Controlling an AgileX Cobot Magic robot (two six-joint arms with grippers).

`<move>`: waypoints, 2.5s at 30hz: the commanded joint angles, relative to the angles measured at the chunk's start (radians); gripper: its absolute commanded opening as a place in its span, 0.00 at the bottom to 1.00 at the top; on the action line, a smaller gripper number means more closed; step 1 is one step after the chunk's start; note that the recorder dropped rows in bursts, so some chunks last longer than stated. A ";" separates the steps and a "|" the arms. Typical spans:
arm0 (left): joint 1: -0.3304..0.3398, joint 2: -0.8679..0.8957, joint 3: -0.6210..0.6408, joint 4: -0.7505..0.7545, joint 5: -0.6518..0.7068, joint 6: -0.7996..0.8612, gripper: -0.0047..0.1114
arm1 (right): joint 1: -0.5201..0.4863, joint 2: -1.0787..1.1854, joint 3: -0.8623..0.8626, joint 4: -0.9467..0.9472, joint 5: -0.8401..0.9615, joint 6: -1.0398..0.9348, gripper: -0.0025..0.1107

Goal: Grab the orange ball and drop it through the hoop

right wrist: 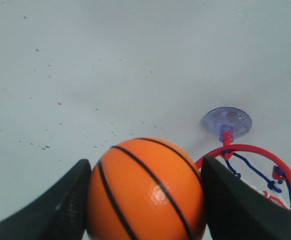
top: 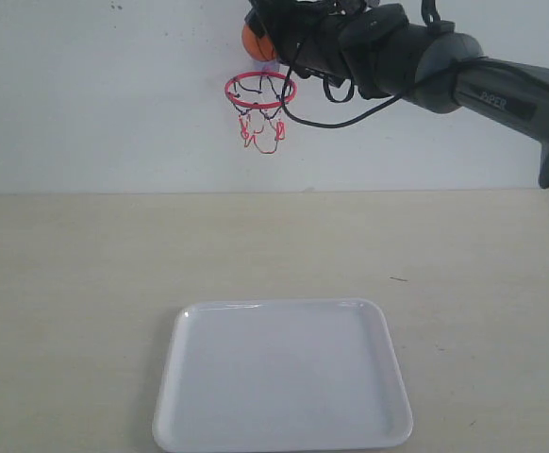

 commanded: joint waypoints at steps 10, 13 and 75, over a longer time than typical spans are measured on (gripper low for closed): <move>-0.006 -0.003 0.004 0.001 -0.005 0.003 0.08 | -0.002 -0.001 -0.005 -0.004 -0.025 -0.017 0.50; -0.006 -0.003 0.004 0.001 -0.005 0.003 0.08 | -0.004 0.010 -0.005 -0.004 -0.021 -0.012 0.56; -0.006 -0.003 0.004 0.001 -0.005 0.003 0.08 | -0.341 -1.231 1.362 -0.160 0.689 0.000 0.02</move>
